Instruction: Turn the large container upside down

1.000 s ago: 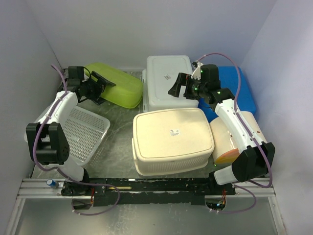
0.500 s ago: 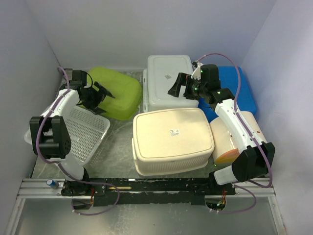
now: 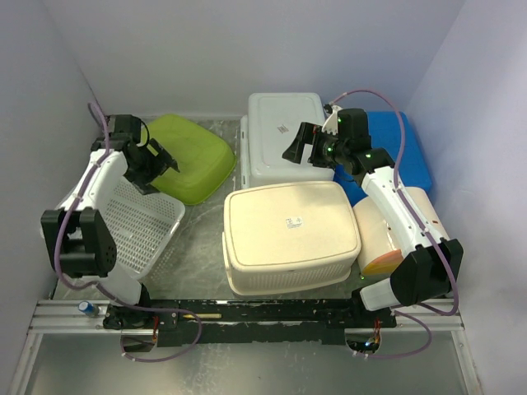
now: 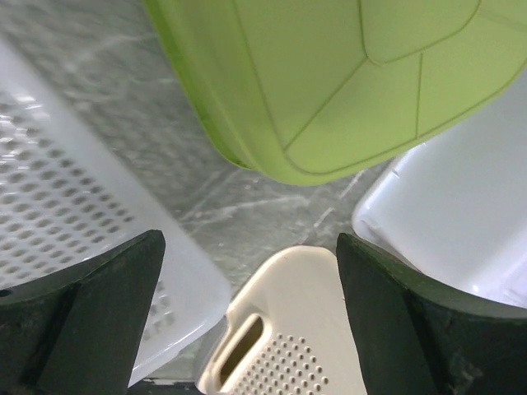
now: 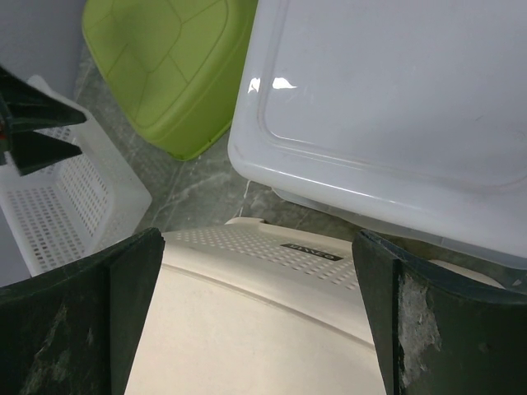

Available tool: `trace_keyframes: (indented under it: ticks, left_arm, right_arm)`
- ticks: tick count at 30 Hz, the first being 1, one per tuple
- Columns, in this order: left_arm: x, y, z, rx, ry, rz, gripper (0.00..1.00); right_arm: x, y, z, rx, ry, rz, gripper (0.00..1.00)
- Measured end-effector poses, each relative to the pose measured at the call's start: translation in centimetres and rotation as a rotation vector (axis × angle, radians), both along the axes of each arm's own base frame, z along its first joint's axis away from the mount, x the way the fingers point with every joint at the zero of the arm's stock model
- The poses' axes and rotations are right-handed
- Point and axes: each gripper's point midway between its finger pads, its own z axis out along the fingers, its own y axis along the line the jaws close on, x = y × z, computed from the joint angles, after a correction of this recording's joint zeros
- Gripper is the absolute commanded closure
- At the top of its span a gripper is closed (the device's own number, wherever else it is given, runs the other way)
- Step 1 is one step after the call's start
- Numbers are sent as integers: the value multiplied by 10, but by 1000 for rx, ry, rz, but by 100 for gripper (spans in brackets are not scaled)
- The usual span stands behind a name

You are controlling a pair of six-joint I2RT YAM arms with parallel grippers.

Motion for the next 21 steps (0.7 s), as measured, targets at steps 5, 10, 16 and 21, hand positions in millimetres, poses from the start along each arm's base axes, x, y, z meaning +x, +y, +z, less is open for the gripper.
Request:
trace_keyframes:
  ticks: [5, 10, 16, 21]
  left_arm:
    - [-14, 33, 29, 173, -79, 53, 8]
    - [-30, 64, 10, 237, -50, 114, 12]
    - [-41, 67, -40, 218, 41, 124, 28]
    - [-38, 59, -41, 174, -2, 133, 54]
  right_arm:
    - [0, 0, -1, 0, 1, 1, 0]
    - [0, 1, 0, 4, -4, 5, 0]
    - [0, 1, 0, 5, -4, 6, 0]
    - [-2, 0, -5, 0, 6, 4, 0]
